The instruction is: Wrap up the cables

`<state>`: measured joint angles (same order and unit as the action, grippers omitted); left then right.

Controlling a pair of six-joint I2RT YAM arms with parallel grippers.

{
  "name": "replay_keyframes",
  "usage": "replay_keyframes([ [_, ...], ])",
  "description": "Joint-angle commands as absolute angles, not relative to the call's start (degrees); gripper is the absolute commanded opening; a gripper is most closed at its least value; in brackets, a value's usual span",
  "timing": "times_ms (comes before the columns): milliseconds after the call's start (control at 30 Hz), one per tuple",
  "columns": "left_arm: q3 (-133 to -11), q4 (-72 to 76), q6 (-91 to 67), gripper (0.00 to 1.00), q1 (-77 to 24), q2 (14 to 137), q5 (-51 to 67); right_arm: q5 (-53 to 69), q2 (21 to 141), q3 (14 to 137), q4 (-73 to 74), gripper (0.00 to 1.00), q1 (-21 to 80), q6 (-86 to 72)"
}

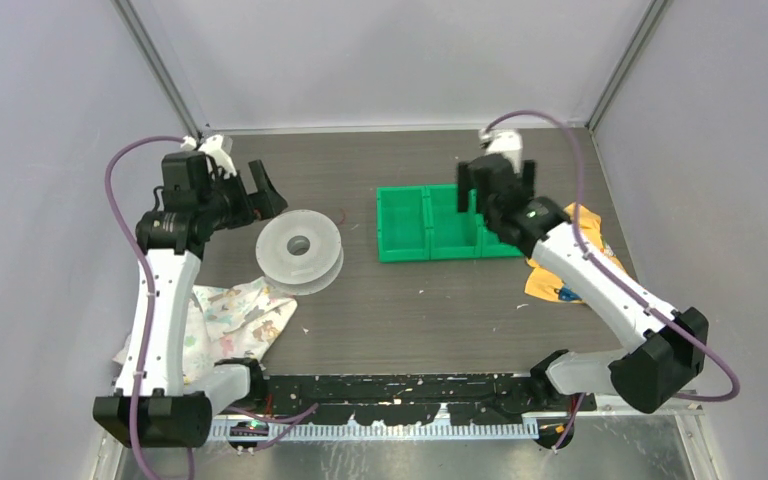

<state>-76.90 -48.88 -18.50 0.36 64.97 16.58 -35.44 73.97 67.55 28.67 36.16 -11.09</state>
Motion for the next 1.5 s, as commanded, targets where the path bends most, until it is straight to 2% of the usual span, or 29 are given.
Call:
replay_keyframes([
  [0, -71.4, -47.9, -19.1, 1.00, 0.5, 58.2, 6.9, -40.2, 74.1, 75.1, 41.7, 1.00, 26.3, -27.2],
  [200, -71.0, -47.2, -24.2, 1.00, 0.5, 58.0, 5.6, -48.1, 77.1, 78.7, 46.5, 1.00, 25.4, -32.0],
  [700, -68.5, -45.3, -23.4, 1.00, 0.5, 57.7, 2.0, -45.1, 79.3, 77.4, 46.4, 1.00, 25.1, -34.0],
  [1467, -68.8, -45.4, -20.9, 1.00, 0.5, 57.5, 2.7, -42.5, 78.5, 75.4, 44.0, 1.00, 25.2, -33.2],
])
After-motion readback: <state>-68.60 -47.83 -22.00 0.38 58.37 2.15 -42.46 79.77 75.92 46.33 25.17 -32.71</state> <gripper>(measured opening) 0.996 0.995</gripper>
